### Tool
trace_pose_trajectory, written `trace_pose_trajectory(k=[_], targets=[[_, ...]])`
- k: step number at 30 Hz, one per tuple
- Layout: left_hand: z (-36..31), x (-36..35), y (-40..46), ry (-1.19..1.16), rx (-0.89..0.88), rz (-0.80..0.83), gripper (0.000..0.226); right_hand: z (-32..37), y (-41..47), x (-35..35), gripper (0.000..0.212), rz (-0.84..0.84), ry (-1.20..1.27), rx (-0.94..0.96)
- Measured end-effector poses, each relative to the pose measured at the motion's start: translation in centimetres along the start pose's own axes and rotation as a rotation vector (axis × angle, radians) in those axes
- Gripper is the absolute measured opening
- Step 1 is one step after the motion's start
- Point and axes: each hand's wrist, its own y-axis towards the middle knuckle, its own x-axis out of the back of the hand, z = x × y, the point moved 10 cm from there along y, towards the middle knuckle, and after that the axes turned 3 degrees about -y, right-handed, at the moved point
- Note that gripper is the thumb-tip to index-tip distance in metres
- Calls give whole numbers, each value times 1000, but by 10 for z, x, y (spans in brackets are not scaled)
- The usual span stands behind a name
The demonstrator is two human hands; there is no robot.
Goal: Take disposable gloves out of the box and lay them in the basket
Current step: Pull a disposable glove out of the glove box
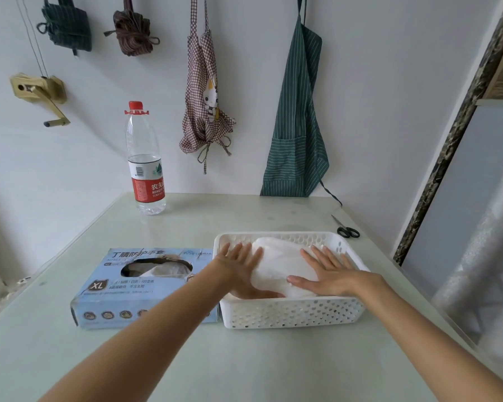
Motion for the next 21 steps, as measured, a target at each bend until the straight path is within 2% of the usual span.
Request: trace_pose_trajectory(k=[4,7,9,12,14,17,21], targets=[[0,2,5,-36,-3,-55,112,-1,4,4,100,-26,2,8],[6,18,-2,-135,-34,-200,120,1,-3,19,101,-110,179,54],[19,24,-13,-193,-27,-274,116,-1,-10,37,91,-232,306,59],[48,20,-34,-259,-26,-302,100,-5,-22,72,53,-518,244,38],[79,15,-45,-307,-9,-342,92,8,-29,88,36,-647,203,82],[144,7,-64,-420,103,-462,53,63,-35,100,26,-704,263,220],[196,-13,-84,-624,155,-456,44,159,-42,102,23,-759,261,406]])
